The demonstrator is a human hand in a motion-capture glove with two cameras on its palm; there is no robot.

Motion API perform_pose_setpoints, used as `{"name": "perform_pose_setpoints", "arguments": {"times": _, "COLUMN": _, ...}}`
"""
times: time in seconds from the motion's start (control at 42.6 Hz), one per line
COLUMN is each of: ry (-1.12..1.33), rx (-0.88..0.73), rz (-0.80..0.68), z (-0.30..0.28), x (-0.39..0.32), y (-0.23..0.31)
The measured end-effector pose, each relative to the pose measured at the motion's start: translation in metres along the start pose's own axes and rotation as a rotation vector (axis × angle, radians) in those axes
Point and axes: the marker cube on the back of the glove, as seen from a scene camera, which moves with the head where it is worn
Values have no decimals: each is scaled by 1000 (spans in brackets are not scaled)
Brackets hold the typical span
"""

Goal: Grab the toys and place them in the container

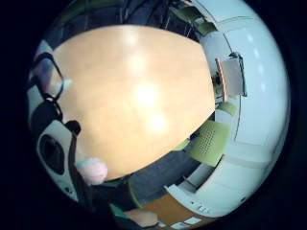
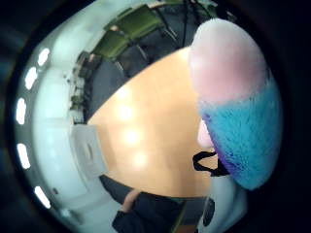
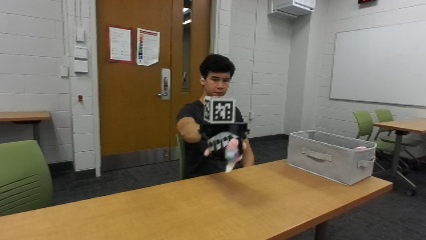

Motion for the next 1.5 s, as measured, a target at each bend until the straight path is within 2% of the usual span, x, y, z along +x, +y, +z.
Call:
{"name": "perform_pose_setpoints", "arguments": {"times": 0.141, "ry": -12, "rx": 58, "rz": -27, "z": -65, "x": -61, "y": 12}}
{"name": "perform_pose_setpoints", "arguments": {"times": 0.329, "ry": 12, "rx": 280, "rz": -81, "z": -146, "x": -193, "y": 36}}
{"name": "perform_pose_setpoints", "arguments": {"times": 0.493, "ry": 5, "rx": 337, "rz": -292, "z": -178, "x": -323, "y": 65}}
{"name": "perform_pose_setpoints", "arguments": {"times": 0.728, "ry": -63, "rx": 314, "rz": -502, "z": -176, "x": -483, "y": 121}}
{"name": "perform_pose_setpoints", "arguments": {"times": 0.799, "ry": -116, "rx": 298, "rz": -721, "z": -174, "x": -514, "y": 148}}
{"name": "perform_pose_setpoints", "arguments": {"times": 0.846, "ry": -148, "rx": 285, "rz": -831, "z": -171, "x": -516, "y": 144}}
{"name": "perform_pose_setpoints", "arguments": {"times": 0.94, "ry": -127, "rx": 279, "rz": -729, "z": -159, "x": -511, "y": 114}}
{"name": "perform_pose_setpoints", "arguments": {"times": 1.081, "ry": -71, "rx": 302, "rz": -717, "z": -139, "x": -533, "y": 123}}
{"name": "perform_pose_setpoints", "arguments": {"times": 1.175, "ry": -147, "rx": 240, "rz": -703, "z": -133, "x": -549, "y": 135}}
{"name": "perform_pose_setpoints", "arguments": {"times": 1.269, "ry": -148, "rx": 205, "rz": -628, "z": -127, "x": -556, "y": 137}}
{"name": "perform_pose_setpoints", "arguments": {"times": 1.41, "ry": -74, "rx": 28, "rz": -646, "z": -108, "x": -552, "y": 136}}
{"name": "perform_pose_setpoints", "arguments": {"times": 1.504, "ry": -173, "rx": -97, "rz": -529, "z": -108, "x": -566, "y": 141}}
